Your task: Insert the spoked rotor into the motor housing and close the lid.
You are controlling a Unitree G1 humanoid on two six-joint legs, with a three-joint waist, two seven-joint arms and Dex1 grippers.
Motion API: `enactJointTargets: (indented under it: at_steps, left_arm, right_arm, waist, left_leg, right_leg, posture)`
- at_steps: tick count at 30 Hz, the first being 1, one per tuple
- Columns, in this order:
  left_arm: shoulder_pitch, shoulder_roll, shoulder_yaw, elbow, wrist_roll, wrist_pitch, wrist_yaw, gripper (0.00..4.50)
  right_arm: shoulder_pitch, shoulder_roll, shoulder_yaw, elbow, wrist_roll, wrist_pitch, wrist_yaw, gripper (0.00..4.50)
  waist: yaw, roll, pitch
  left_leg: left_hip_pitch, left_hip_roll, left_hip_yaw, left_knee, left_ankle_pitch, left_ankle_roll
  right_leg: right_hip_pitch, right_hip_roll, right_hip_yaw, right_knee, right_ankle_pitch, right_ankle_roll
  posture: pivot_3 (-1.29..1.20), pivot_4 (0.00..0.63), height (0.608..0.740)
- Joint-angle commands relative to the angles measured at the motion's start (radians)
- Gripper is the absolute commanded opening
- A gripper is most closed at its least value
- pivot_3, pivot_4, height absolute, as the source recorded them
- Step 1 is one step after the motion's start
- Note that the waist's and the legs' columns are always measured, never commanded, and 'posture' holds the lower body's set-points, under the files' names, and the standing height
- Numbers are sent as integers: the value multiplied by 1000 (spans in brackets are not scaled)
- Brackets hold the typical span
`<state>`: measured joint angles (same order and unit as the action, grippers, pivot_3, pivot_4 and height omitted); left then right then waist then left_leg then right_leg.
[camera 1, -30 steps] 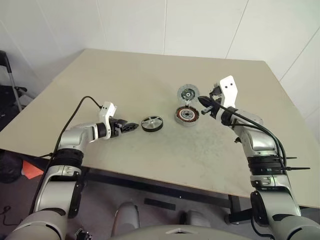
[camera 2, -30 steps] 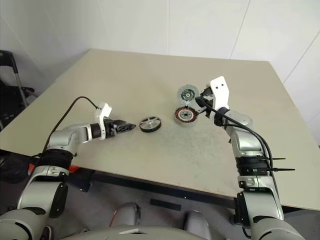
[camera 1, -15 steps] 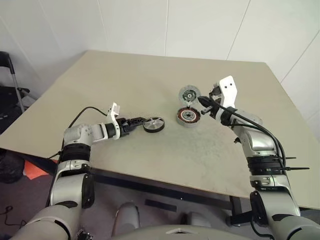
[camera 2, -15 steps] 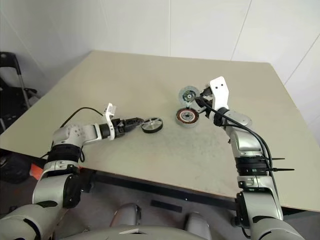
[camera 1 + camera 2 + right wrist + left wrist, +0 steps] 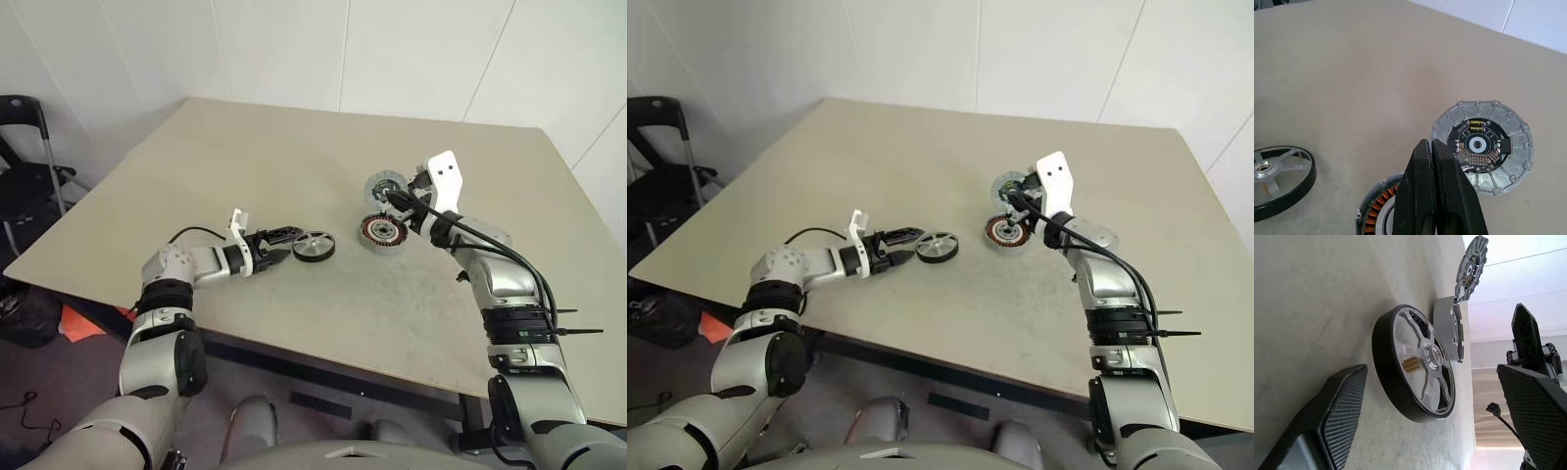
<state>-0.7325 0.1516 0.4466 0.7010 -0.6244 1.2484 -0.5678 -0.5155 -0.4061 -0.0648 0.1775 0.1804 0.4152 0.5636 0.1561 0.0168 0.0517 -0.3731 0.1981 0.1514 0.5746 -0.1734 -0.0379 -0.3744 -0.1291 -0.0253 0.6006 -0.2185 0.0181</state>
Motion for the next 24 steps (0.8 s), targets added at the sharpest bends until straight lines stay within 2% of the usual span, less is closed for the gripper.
enactJointTargets:
  at_steps: [1,11,14,20,24]
  left_arm:
    - [16,-75,-34,76,-7,69,24,4500]
    - [-38,-103,-4,201,2,-28,30,4500]
    - [-54,-103,-4,226,6,-54,23,3853]
    - [-63,-100,-28,238,16,-62,-10,1796]
    - [-62,-99,-57,224,27,-65,-41,1796]
  right_arm:
    - [-8,1,1,-45,4,-22,-6,25]
    - [-3,1,1,-45,2,-28,-9,25]
    - [-8,-3,-5,-42,3,-31,-11,0]
    - [-15,-13,-23,-44,5,-36,-28,0]
    - [-25,-25,-43,-41,8,-45,-48,0]
  waist:
    - [1,0,0]
    - [6,0,0]
    - [8,0,0]
    - [5,0,0]
    - [6,0,0]
  left_leg:
    - [0,0,0,0,0,0]
    - [0,-2,-2,-3,0,0]
    - [0,-6,-2,-3,0,1]
    - [-3,-8,-2,-3,-1,2]
    - [-3,-7,-3,-5,0,2]
  right_leg:
    - [1,0,0,0,0,0]
    - [8,0,-1,-11,0,1]
    - [10,-1,0,-12,0,1]
    - [7,-1,0,-14,-1,2]
    - [7,-1,0,-13,-1,3]
  posture:
    - [0,0,740]
    - [0,0,740]
    - [0,0,740]
    - [0,0,740]
    - [0,0,740]
